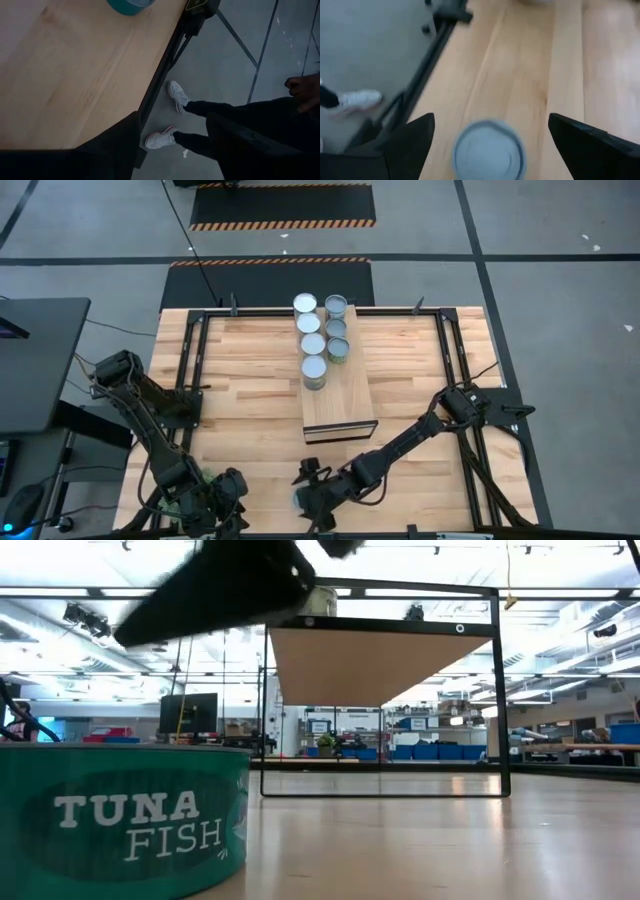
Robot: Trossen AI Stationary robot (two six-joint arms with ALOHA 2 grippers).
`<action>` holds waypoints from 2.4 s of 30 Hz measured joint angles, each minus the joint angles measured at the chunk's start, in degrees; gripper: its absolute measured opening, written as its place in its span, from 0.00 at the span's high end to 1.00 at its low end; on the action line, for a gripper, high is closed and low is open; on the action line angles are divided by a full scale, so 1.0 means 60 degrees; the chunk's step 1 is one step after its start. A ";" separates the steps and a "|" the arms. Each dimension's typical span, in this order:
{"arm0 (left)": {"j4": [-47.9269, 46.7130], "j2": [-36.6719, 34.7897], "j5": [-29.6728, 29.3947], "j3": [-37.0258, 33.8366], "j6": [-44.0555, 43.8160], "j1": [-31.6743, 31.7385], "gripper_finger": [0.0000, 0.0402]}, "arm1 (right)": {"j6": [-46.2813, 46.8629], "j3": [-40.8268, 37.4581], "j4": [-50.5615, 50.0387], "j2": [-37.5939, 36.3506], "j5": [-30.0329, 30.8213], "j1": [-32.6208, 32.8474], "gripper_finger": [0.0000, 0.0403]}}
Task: Pick and place cans onto a shelf
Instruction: Put the canned tuna on the shelf
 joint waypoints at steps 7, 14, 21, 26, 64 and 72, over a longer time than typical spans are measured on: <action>0.0006 0.0000 -0.0071 0.0000 -0.0002 0.0000 0.42 | -0.0069 -0.0728 0.0880 0.0036 0.0389 -0.0055 0.01; 0.0002 0.0000 -0.0071 0.0000 0.0002 0.0000 0.42 | 0.0034 -0.1500 0.1725 0.0033 0.0055 -0.0044 0.01; 0.0006 0.0000 -0.0073 0.0000 -0.0046 0.0000 0.42 | 0.0011 -0.1837 0.2056 0.0025 0.0047 -0.0044 0.01; 0.0011 0.0000 -0.0073 0.0000 -0.0062 0.0000 0.42 | -0.0186 -0.1826 0.2040 0.0018 0.0058 -0.0063 0.01; 0.0190 0.1820 -0.1051 -0.0011 0.1616 0.1295 0.42 | 0.0011 -0.1819 0.1355 0.0016 -0.0234 -0.0186 0.33; 0.0814 0.2142 -0.0612 -0.0011 0.1961 0.1635 0.42 | 0.0123 -0.1803 0.1053 -0.0175 -0.0439 -0.0188 0.35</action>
